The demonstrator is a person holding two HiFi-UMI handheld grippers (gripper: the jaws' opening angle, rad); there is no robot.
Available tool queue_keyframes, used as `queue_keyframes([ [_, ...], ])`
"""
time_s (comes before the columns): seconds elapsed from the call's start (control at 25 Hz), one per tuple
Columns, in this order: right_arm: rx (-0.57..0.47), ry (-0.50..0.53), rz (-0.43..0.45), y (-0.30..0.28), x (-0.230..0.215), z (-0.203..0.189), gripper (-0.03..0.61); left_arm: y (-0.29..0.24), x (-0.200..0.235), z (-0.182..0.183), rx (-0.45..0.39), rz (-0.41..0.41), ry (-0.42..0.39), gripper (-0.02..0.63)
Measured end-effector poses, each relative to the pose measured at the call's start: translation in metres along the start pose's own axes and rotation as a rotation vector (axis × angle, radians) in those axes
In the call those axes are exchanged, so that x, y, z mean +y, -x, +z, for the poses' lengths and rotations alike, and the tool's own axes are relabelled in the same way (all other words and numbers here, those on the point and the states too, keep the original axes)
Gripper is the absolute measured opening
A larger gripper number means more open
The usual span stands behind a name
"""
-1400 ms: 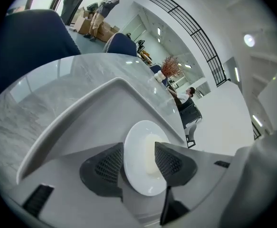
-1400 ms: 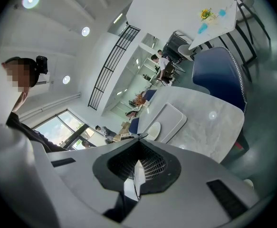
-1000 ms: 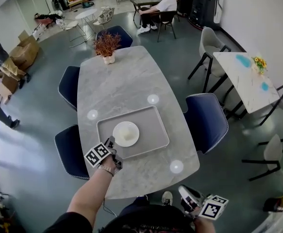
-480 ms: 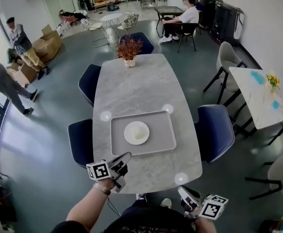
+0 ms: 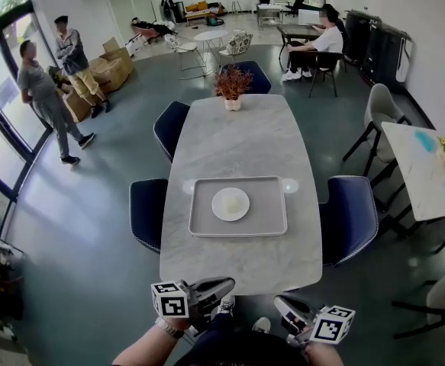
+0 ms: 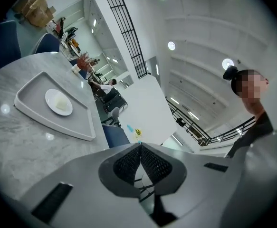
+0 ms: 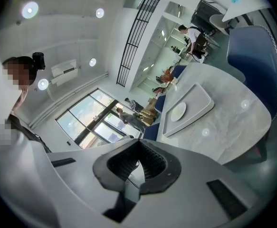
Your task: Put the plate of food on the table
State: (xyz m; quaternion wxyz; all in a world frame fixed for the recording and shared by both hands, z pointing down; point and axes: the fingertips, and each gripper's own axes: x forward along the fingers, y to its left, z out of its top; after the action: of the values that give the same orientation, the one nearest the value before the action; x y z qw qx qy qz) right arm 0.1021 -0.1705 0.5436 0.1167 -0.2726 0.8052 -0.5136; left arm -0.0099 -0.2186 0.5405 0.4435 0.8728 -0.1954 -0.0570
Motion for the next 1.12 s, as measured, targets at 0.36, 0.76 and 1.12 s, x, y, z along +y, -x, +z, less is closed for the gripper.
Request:
queue_keyframes([
  [0.36, 0.164, -0.031, 0.092, -0.002, 0.006, -0.044, 0.011, 0.029, -0.033, -0.059, -0.073, 0.046, 0.071, 0.008],
  [0.76, 0.237, 0.028, 0.144, -0.021, 0.034, -0.068, 0.011, 0.061, -0.050, -0.073, -0.113, 0.072, 0.119, 0.008],
  [1.12, 0.248, -0.004, 0.133, -0.039, 0.060, -0.119, 0.011, 0.117, -0.058, -0.084, -0.123, 0.085, 0.137, 0.008],
])
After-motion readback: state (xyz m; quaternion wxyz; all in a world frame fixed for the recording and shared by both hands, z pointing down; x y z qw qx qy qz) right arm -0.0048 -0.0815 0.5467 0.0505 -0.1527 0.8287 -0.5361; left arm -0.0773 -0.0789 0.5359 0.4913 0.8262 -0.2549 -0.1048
